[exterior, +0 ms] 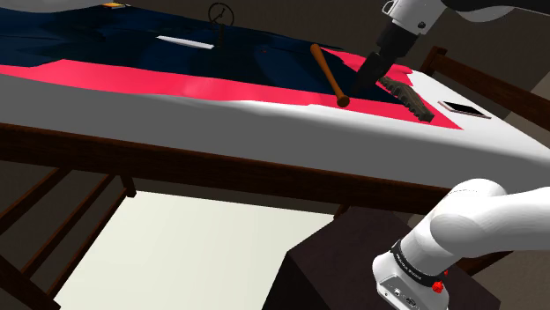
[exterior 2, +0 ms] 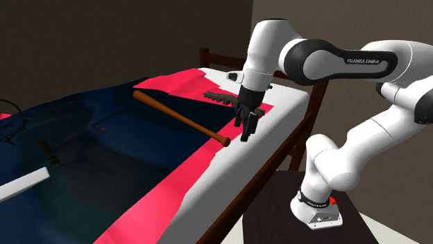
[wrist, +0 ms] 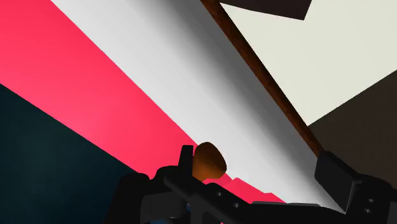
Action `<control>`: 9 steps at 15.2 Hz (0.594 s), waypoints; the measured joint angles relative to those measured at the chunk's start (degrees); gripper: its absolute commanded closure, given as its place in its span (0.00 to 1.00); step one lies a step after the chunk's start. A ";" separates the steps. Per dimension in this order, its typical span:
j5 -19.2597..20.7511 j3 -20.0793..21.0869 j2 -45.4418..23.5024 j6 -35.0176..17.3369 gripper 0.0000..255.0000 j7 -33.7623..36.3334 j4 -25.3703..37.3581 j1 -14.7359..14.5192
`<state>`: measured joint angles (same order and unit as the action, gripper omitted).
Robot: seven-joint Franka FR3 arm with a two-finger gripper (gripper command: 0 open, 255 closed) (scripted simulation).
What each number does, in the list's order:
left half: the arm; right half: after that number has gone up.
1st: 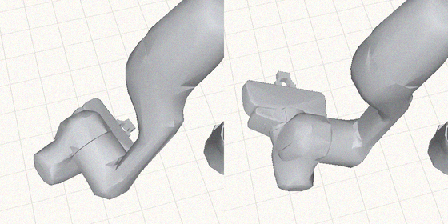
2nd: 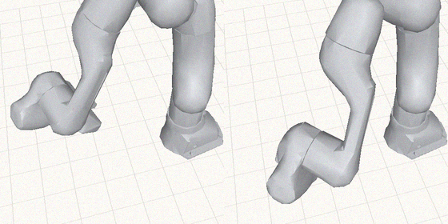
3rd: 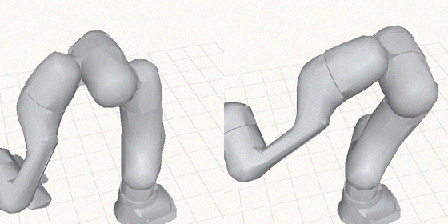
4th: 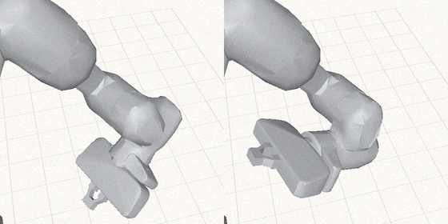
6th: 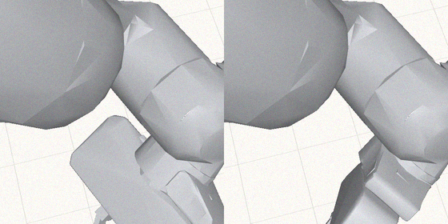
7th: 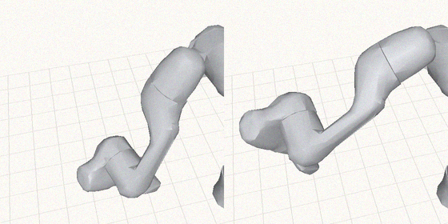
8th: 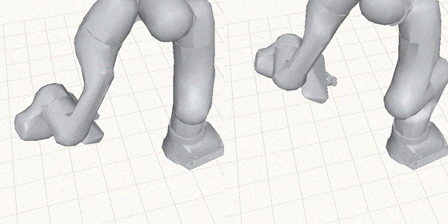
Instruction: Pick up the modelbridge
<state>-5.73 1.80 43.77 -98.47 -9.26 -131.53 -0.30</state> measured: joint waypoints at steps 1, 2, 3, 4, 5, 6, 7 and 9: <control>0.00 0.00 0.00 0.00 0.00 0.00 0.00 0.00; 0.22 -0.28 -0.52 0.01 0.00 0.18 0.39 0.40; 0.52 -0.68 -1.28 0.01 0.00 0.51 0.92 0.99; 0.99 -1.41 -2.45 0.06 0.00 0.62 1.87 1.76; 1.42 -2.03 -3.83 0.08 0.00 0.90 3.00 2.52; 1.91 -2.85 -4.85 0.10 0.00 1.01 3.72 3.35; 2.33 -3.47 -5.76 0.44 0.00 1.39 4.68 4.11; 3.21 -4.99 -8.32 0.36 0.00 1.76 6.59 5.68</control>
<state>-2.52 -3.19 35.45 -98.11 -7.50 -124.94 5.38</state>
